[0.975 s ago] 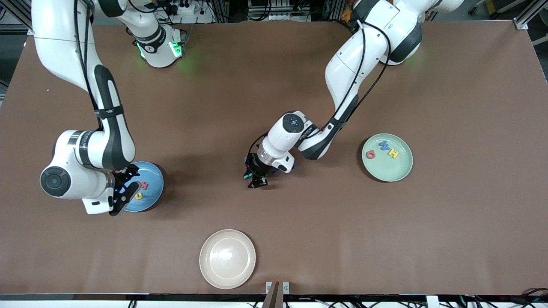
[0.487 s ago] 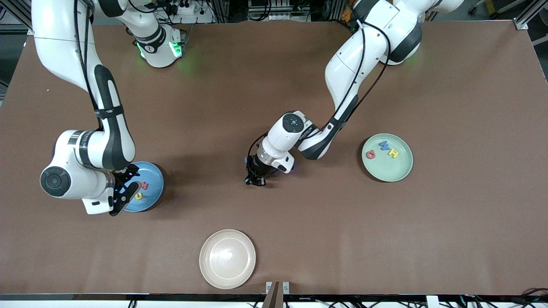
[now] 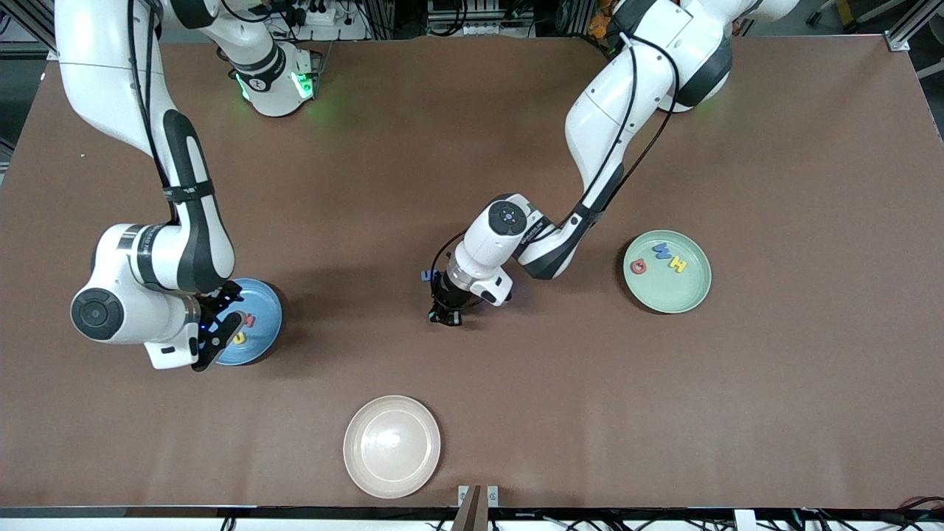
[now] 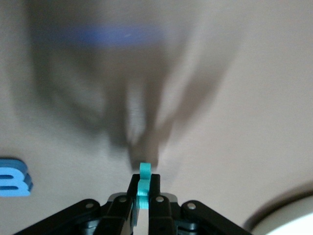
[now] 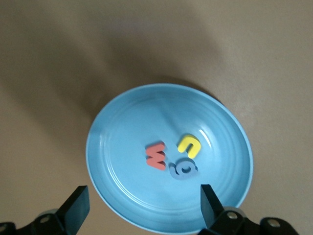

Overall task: Sort upper and lower case letters into plates
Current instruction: 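Carry the k to the green plate while the right gripper reaches m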

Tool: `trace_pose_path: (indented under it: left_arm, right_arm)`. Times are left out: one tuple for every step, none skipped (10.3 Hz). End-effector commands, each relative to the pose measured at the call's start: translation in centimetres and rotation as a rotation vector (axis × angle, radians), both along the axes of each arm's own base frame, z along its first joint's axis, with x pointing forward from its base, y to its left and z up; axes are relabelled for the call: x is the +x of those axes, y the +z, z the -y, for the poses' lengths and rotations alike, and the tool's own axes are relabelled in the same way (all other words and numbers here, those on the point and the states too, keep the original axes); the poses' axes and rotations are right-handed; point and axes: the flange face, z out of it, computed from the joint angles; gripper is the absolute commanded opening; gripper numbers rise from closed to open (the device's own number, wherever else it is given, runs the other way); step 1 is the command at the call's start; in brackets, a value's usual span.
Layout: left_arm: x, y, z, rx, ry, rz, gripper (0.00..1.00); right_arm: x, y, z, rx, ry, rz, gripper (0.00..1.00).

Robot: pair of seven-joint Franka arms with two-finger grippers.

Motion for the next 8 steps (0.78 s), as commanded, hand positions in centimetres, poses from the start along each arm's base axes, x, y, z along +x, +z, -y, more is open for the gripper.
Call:
trace_pose_path:
  left_arm:
    - [1.9, 2.7, -2.4, 0.023, -0.074, -0.058, 0.00]
    - [2.5, 3.7, -3.9, 0.038, -0.110, -0.105, 0.00]
    - [3.0, 4.4, -5.9, 0.068, -0.169, -0.140, 0.00]
    - [3.1, 5.2, -8.5, 0.087, -0.219, -0.164, 0.00]
    - [2.6, 5.9, -12.0, 0.100, -0.286, -0.168, 0.00]
    - [1.7, 6.6, -15.8, 0.102, -0.362, -0.172, 0.00]
    - [1.1, 7.4, -20.3, 0.092, -0.445, -0.155, 0.00]
    - [0.3, 8.0, -24.6, 0.098, -0.538, -0.132, 0.00]
  right_arm:
    - [-0.5, 1.0, -3.4, 0.049, 0.016, 0.000, 1.00]
    - [-0.6, 1.0, -5.1, 0.073, 0.006, 0.002, 1.00]
    - [-0.8, 1.0, -7.1, 0.079, -0.003, 0.004, 1.00]
    - [-1.2, 1.0, -9.4, 0.070, -0.025, 0.005, 1.00]
    - [-1.6, 1.0, -12.0, 0.055, -0.051, 0.006, 1.00]
    - [-2.1, 1.1, -14.5, 0.043, -0.073, 0.011, 1.00]
    - [-2.8, 1.1, -16.9, 0.032, -0.100, 0.013, 1.00]
    - [-3.8, 1.2, -20.5, 0.036, -0.138, 0.023, 1.00]
